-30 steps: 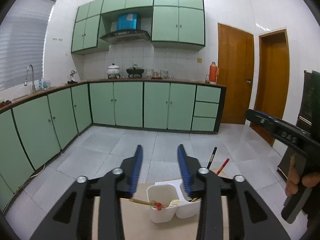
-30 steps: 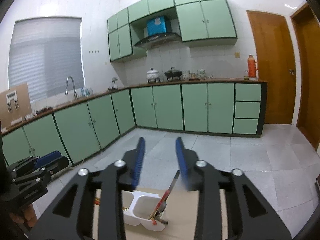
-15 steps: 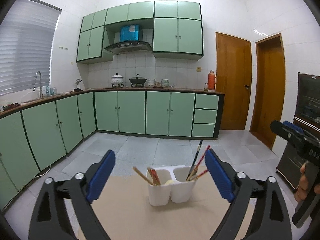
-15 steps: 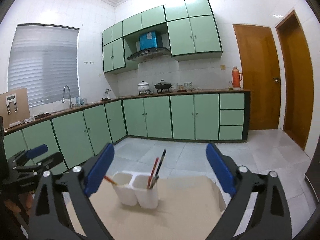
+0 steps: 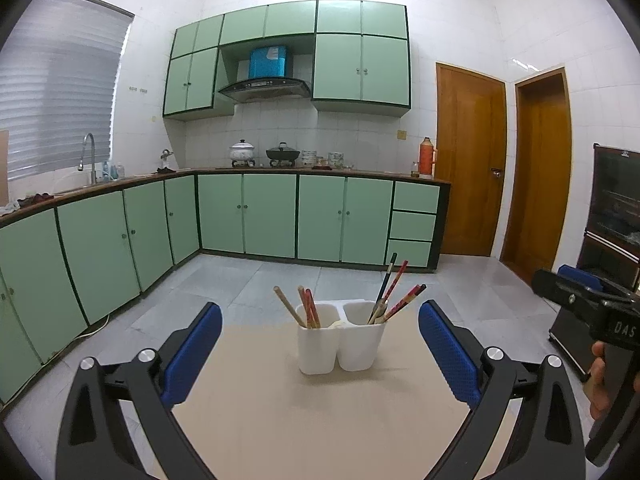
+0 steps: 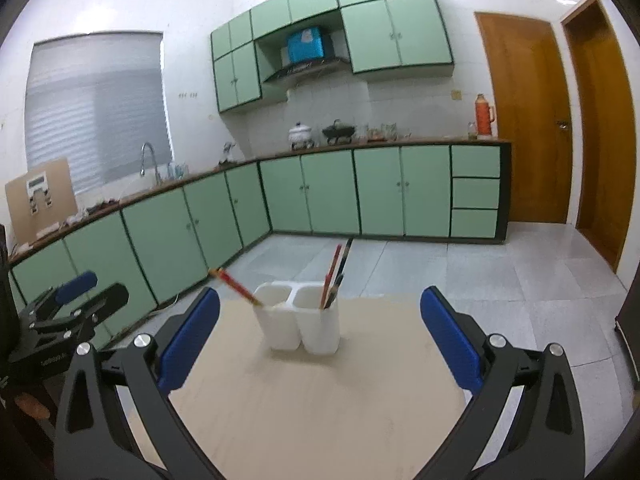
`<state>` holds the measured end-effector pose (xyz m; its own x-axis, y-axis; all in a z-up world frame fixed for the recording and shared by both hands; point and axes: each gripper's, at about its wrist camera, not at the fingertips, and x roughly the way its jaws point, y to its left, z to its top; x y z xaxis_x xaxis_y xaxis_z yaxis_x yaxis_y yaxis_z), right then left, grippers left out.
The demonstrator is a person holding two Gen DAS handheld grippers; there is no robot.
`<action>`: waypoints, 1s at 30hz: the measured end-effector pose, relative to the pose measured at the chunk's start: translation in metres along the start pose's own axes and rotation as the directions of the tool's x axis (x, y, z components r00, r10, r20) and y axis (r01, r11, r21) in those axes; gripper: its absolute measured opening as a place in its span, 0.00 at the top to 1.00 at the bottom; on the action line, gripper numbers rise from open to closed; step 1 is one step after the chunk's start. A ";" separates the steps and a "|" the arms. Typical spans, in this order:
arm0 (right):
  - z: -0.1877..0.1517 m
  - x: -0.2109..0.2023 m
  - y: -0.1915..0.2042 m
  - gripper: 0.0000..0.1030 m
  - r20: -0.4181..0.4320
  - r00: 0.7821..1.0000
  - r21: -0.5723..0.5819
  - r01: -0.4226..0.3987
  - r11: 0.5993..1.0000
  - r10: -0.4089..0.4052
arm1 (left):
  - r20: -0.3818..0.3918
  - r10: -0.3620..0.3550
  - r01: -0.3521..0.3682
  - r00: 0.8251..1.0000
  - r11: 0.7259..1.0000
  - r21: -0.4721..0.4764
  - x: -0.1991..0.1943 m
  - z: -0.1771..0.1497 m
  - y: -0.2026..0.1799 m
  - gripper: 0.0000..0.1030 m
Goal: Organize utensils
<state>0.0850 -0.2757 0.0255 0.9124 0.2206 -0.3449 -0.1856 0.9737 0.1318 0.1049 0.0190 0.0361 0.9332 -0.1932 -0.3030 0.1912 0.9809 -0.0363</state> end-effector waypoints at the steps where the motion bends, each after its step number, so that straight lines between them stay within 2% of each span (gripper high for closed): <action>1: -0.001 -0.002 0.004 0.05 -0.003 1.000 -0.007 -0.010 1.000 0.010 | 0.001 0.000 0.000 1.000 1.000 0.000 -0.003 0.000 0.000 0.06; 12: -0.005 -0.017 0.033 0.05 -0.001 0.999 -0.056 -0.035 0.998 0.035 | 0.024 0.009 -0.009 1.000 1.000 0.000 -0.028 0.000 -0.004 0.06; 30: -0.003 -0.028 0.052 0.05 0.003 0.999 -0.095 -0.041 0.995 0.042 | 0.057 0.019 -0.019 0.998 1.000 -0.010 -0.053 -0.003 -0.003 0.06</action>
<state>0.0487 -0.2312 0.0392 0.9049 0.2610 -0.3362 -0.2570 0.9647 0.0573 0.0544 0.0267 0.0494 0.9525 -0.1752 -0.2490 0.1706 0.9845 -0.0400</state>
